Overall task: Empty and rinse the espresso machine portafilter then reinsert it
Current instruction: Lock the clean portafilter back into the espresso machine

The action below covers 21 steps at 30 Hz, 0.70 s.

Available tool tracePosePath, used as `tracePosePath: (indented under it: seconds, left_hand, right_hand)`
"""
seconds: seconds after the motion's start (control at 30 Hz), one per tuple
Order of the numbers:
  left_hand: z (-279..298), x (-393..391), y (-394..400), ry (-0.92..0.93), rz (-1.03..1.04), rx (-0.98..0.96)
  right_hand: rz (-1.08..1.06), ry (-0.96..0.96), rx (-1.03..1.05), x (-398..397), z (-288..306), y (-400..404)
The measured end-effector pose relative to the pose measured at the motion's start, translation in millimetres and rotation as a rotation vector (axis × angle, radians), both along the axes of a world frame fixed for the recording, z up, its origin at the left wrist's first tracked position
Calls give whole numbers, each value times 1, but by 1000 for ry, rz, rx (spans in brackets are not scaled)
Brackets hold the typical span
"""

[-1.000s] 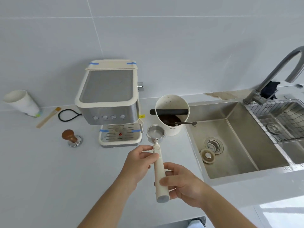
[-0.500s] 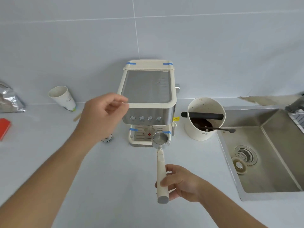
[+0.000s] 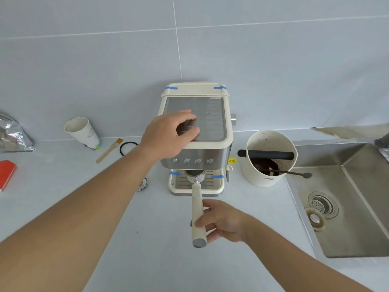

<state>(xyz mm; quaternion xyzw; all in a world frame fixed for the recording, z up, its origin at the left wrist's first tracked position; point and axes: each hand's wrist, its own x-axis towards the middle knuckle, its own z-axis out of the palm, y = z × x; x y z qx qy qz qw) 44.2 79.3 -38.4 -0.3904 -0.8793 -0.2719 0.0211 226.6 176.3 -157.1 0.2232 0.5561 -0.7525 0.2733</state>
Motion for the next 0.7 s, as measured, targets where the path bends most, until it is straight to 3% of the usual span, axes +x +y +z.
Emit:
tracePosePath:
  seconds: [0.47,0.7]
  left_hand:
    - [-11,-7,1,-21,16,32]
    - [-15,-10,2,14,14,29]
  right_hand:
    - [-110,91,-71,-34,-6,4]
    - [-283,148,-181,-52,-18,-30]
